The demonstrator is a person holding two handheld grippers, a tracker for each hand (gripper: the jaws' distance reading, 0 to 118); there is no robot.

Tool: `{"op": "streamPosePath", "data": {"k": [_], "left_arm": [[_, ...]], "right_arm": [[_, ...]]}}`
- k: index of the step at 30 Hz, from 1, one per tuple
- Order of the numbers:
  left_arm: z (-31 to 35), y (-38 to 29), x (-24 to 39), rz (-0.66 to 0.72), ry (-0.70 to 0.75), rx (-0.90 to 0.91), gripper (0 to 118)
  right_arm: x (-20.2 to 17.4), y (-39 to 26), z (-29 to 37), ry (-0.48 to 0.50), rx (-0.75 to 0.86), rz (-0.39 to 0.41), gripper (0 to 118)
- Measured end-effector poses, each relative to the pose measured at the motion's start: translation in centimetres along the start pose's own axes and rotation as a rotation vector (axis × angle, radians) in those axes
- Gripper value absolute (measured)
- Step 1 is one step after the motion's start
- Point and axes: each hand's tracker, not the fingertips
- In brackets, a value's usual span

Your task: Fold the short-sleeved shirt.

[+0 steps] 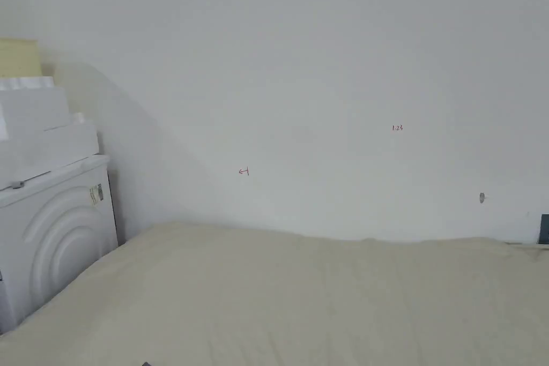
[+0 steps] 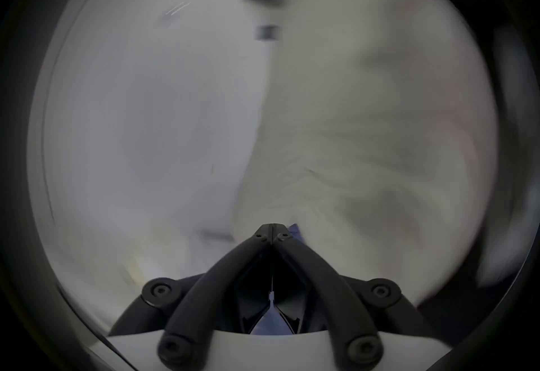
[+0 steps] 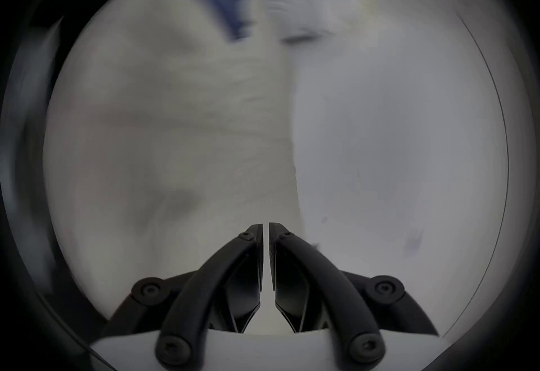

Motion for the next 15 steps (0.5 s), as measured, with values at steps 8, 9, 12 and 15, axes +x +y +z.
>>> {"op": "streamPosePath", "data": {"k": [8, 9, 12, 15], "left_arm": [[0.9, -3.9, -5.5, 1.239, -0.096, -0.01, 0], [1.2, -3.9, -5.1, 1.211, -0.149, -0.002, 0], [1.8, -3.4, -3.7, 1.188, -0.139, -0.028, 0], [2.0, -3.7, -3.3, 1.175, -0.152, -0.016, 0]], "right_arm": [[1.8, -4.3, 2.7, 0.097, 0.107, -1.404, 5], [1.6, -4.0, 3.0, 0.053, 0.119, -1.372, 5], [1.8, -2.9, 2.5, 0.062, 0.079, -1.327, 5], [2.1, -2.6, 2.5, 0.099, 0.094, -1.34, 5]]}}
